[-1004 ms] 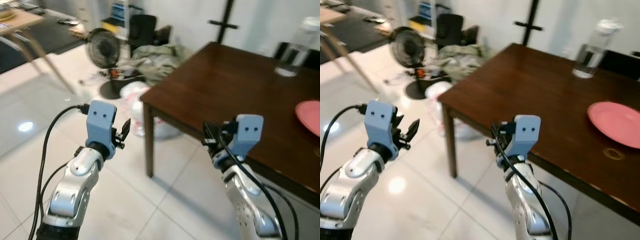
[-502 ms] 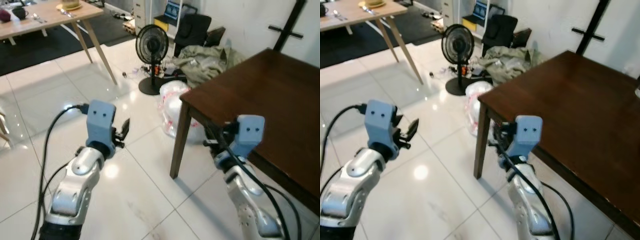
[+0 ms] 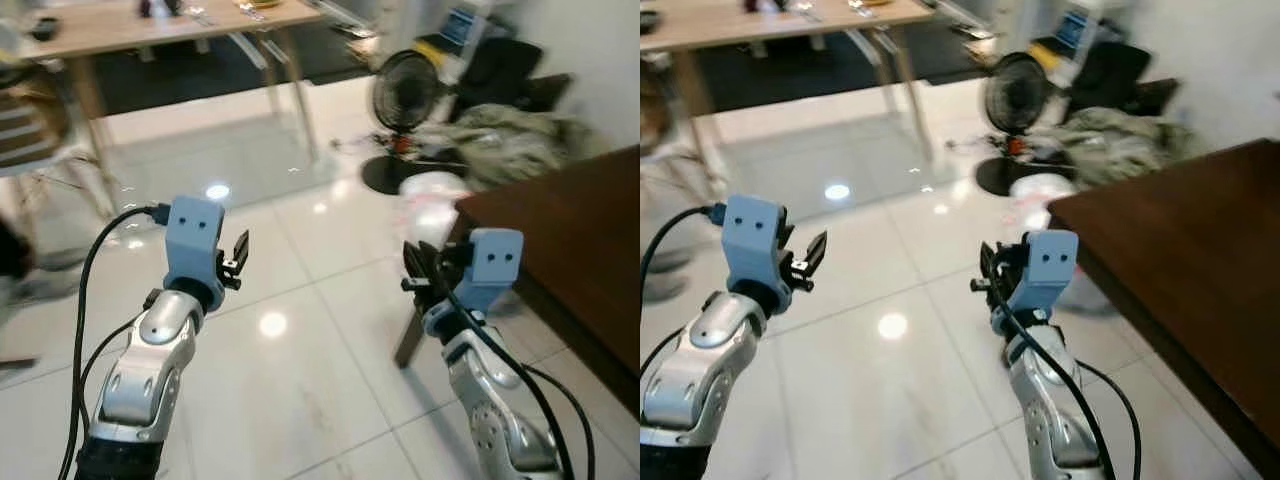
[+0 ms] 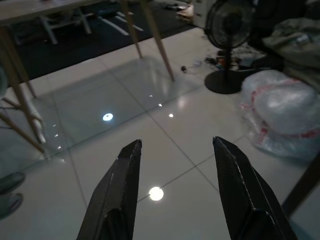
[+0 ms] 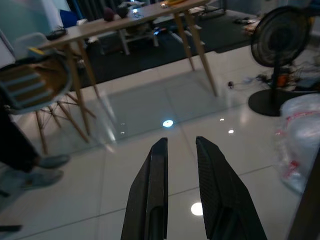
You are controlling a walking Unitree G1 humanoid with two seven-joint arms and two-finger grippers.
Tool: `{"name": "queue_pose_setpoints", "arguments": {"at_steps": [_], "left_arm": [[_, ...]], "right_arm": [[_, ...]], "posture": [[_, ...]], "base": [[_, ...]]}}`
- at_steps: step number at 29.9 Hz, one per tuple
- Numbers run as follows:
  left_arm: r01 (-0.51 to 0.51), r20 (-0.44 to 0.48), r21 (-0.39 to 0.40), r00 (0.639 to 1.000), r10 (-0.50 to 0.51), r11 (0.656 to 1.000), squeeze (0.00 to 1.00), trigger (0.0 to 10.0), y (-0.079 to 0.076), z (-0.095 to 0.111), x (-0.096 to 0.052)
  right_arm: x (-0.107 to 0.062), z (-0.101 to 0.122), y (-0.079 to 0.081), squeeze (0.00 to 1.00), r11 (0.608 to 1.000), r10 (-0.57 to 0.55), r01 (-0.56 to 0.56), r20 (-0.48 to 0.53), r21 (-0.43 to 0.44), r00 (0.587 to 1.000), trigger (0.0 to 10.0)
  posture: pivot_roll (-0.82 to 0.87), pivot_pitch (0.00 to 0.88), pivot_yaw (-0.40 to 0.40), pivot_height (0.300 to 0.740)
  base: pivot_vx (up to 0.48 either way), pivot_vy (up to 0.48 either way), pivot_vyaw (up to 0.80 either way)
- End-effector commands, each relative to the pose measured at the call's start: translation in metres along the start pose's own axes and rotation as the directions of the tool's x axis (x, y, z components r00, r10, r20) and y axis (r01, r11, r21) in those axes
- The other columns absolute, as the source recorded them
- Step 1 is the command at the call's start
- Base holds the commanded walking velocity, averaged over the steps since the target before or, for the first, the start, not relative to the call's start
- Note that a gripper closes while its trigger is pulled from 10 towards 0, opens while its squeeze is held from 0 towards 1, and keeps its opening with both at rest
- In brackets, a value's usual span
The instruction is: Setting the table
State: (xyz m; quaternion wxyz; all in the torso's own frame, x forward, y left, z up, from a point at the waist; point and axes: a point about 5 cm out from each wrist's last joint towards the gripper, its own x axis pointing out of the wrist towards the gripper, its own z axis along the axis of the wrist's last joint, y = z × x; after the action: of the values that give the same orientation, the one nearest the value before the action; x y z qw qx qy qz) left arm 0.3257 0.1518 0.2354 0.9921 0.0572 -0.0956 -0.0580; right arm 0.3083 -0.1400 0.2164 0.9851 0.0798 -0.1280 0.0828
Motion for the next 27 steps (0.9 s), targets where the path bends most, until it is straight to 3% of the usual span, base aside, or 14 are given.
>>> {"name": "queue_pose_setpoints", "arguments": {"at_steps": [1, 5, 18, 27], "left_arm": [[-0.025, -0.015, 0.01, 1.0, 0.025, 1.0, 0.0, 10.0, 0.003, -0.006, 0.0], [-0.129, -0.044, 0.043, 0.99, 0.131, 0.991, 0.0, 10.0, 0.015, -0.009, 0.004], [-0.126, -0.03, 0.036, 0.991, 0.127, 0.991, 0.0, 10.0, 0.013, -0.009, 0.006], [-0.066, -0.079, 0.068, 0.994, 0.072, 0.996, 0.0, 10.0, -0.001, -0.035, -0.01]], "right_arm": [[-0.003, -0.004, -0.002, 0.0, 1.0, -0.01, 0.01, -0.014, -0.002, 1.0, 10.0], [-0.003, -0.006, 0.0, 0.0, 1.0, 0.001, -0.001, -0.021, -0.01, 1.0, 10.0], [-0.003, -0.008, -0.001, 0.0, 1.0, 0.003, -0.003, -0.029, -0.03, 1.0, 10.0], [-0.015, -0.032, -0.012, 0.0, 0.996, -0.056, 0.05, -0.075, -0.079, 0.996, 10.0]], "posture": [[0.12, 0.162, 0.071, 0.74], [0.12, 0.164, 0.069, 0.74], [0.12, 0.152, 0.065, 0.74], [0.11, 0.102, 0.058, 0.74]], "base": [[0.259, 0.0, 0.76], [0.48, 0.0, 0.0], [0.48, 0.0, 0.0], [0.48, 0.0, 0.0]]}}
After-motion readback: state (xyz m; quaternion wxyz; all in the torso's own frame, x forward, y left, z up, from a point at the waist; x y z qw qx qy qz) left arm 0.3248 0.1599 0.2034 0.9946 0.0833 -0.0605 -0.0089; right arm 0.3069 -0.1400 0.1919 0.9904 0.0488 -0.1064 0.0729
